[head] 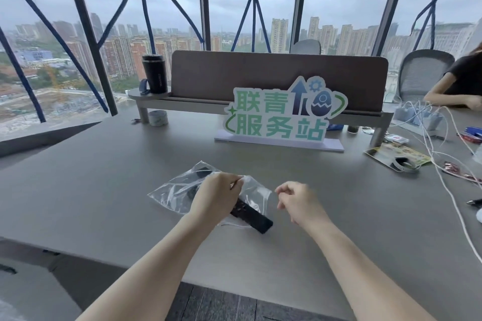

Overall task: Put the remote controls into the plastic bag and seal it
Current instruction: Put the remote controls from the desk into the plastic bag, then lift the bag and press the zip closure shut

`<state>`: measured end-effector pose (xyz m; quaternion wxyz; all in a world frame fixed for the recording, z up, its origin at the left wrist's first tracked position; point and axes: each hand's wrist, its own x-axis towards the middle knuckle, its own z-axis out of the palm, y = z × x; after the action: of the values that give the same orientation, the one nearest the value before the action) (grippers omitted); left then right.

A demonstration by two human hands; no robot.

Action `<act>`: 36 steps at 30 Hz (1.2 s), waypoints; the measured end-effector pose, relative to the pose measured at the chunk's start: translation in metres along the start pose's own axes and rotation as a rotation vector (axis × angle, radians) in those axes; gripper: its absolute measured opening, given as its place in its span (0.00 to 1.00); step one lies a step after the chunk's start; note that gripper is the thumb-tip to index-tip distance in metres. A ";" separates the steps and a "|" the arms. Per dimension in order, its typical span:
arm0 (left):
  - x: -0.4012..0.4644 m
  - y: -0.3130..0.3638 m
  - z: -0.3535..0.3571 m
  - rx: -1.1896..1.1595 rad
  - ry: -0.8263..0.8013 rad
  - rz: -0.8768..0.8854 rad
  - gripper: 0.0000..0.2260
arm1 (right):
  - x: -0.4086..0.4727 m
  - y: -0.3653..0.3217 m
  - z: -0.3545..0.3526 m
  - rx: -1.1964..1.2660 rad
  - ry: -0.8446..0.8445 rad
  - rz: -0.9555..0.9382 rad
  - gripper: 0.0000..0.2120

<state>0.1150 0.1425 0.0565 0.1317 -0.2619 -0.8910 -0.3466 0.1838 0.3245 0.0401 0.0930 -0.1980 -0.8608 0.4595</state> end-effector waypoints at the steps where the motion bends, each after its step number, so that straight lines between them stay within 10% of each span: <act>1: -0.002 0.000 -0.001 -0.001 0.009 0.014 0.10 | 0.002 0.000 0.000 -0.031 0.008 -0.025 0.09; 8: -0.020 -0.005 -0.005 0.002 -0.070 0.009 0.08 | 0.014 -0.007 0.034 -0.148 -0.047 -0.064 0.10; 12: -0.062 -0.013 -0.002 0.373 -0.303 -0.052 0.27 | 0.014 -0.010 0.030 -0.071 0.001 -0.026 0.18; 17: -0.084 -0.030 -0.001 0.482 -0.181 -0.231 0.23 | 0.000 -0.013 0.024 -0.028 -0.004 -0.027 0.19; 25: -0.010 -0.002 -0.101 -0.334 0.185 -0.404 0.08 | -0.013 -0.089 -0.025 0.444 0.031 -0.103 0.17; 36: 0.036 0.039 -0.188 -0.762 -0.025 -0.349 0.06 | -0.029 -0.172 -0.077 0.685 0.097 -0.177 0.12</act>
<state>0.1165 0.0507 0.2295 -0.0461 -0.1413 -0.7315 -0.6655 0.1924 0.2845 0.2267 0.2342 -0.1017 -0.6652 0.7016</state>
